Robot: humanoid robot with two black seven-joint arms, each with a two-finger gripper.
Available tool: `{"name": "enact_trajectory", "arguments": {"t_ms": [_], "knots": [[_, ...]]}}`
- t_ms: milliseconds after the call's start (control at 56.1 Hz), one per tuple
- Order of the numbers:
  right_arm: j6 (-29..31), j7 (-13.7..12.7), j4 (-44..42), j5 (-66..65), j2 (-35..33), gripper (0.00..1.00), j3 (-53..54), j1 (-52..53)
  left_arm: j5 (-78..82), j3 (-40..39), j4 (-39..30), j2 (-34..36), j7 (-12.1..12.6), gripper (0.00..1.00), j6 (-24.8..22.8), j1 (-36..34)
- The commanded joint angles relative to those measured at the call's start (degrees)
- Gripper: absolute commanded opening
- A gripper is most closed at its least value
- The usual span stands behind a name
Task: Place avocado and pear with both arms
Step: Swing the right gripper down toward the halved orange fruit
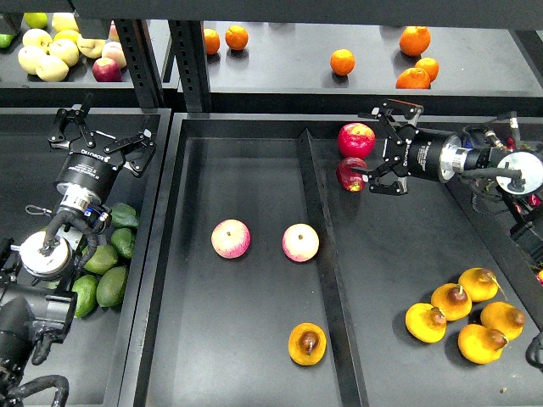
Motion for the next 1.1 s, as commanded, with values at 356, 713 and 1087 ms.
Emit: {"name": "enact_trajectory", "arguments": {"t_ms": [356, 713, 1087], "knots": [[0.0, 0.0, 10.5, -10.3, -2.6, 1.0, -14.3, -1.1, 0.0, 0.6, -0.2, 0.0, 0.1, 0.99, 0.0, 0.5], [0.0, 0.0, 13.0, -16.3, 0.8, 1.0, -14.5, -10.9, 0.0, 1.0, -0.2, 0.0, 0.1, 0.99, 0.0, 0.5], [0.0, 0.0, 15.5, -17.4, 2.4, 1.0, -14.6, -15.0, 0.0, 1.2, -0.2, 0.0, 0.1, 0.99, 0.0, 0.5]]}}
